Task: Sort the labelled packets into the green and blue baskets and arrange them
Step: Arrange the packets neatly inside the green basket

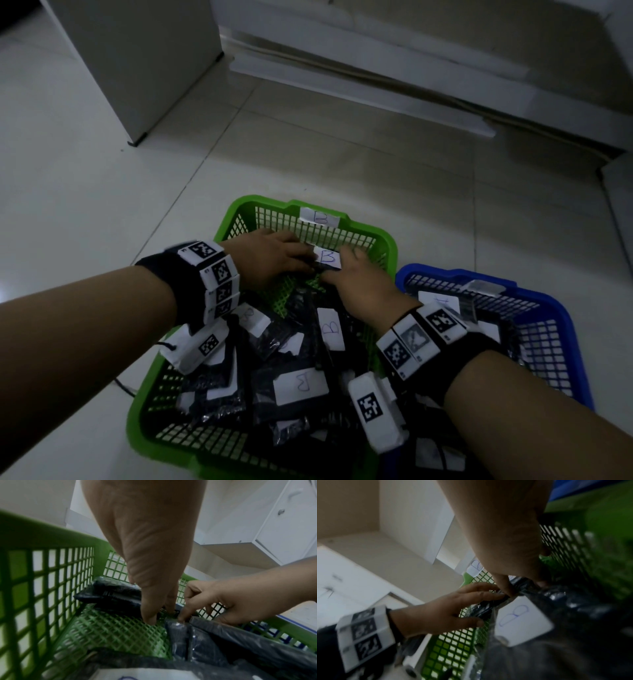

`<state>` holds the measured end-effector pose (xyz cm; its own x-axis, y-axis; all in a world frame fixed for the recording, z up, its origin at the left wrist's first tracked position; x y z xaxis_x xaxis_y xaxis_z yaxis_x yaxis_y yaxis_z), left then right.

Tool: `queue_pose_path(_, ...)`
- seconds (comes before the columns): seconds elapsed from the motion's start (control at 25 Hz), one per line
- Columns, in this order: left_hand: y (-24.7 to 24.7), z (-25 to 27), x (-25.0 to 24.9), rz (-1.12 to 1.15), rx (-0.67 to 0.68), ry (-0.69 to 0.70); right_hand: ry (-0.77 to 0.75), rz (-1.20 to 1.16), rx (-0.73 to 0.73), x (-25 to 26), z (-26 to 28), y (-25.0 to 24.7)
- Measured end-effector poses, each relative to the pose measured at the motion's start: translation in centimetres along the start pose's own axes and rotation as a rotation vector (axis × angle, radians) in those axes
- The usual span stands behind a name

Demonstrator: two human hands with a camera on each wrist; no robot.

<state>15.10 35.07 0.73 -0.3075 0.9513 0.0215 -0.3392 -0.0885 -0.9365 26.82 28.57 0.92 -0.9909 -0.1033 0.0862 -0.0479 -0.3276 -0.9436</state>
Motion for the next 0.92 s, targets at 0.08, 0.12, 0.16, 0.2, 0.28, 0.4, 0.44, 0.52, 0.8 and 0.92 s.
queue_pose_path(0.08, 0.1, -0.1, -0.1, -0.008, 0.029, -0.006, -0.011, 0.089, -0.005, 0.0, 0.0, -0.4)
queue_pose_path(0.12, 0.0, -0.2, -0.3, -0.013, 0.034, -0.002, -0.022, 0.108, -0.02, 0.2, 0.0, -0.7)
queue_pose_path(0.16, -0.1, -0.2, -0.5, -0.022, 0.035, -0.001, -0.038, 0.12, -0.034, 0.3, 0.0, -1.1)
queue_pose_path(0.2, -0.1, -0.3, -0.6, -0.036, 0.039, -0.006, -0.06, 0.135, -0.035, 0.4, -0.1, -1.4)
queue_pose_path(0.28, 0.3, -0.3, -0.9, -0.074, 0.056, -0.024, -0.105, 0.17, 0.011, 0.6, -0.2, -2.0)
queue_pose_path(0.4, 0.7, -0.5, -1.0, -0.079, 0.067, -0.046, -0.071, 0.069, 0.116, -0.4, 0.0, -2.7)
queue_pose_path(0.44, 0.6, -0.5, -1.0, -0.066, 0.071, -0.044, -0.021, -0.035, 0.117, -1.0, 0.0, -3.0)
queue_pose_path(0.52, 0.3, -0.4, -0.8, -0.012, 0.051, -0.028, 0.088, -0.234, 0.0, -2.6, -0.4, -4.2)
queue_pose_path(0.8, -2.1, 1.2, 2.0, 0.384, -0.326, -0.287, 0.152, -0.431, -0.509, -3.0, 0.6, -5.3)
queue_pose_path(0.92, -2.0, 1.9, 1.5, 0.357, -0.293, -0.219, 0.163, -0.179, -0.425, -2.1, 0.5, -2.5)
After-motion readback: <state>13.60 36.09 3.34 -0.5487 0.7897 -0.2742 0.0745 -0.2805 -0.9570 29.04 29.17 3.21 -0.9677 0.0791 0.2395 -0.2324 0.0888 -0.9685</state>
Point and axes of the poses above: each hand's wrist, its own z-axis away from the middle knuckle, its own y-axis out of the palm, x = y × z, the point moved 6 cm from there along -z, towards the middle knuckle, and after that the axes turned 5 degrees about -x, right-handed, at the moved point
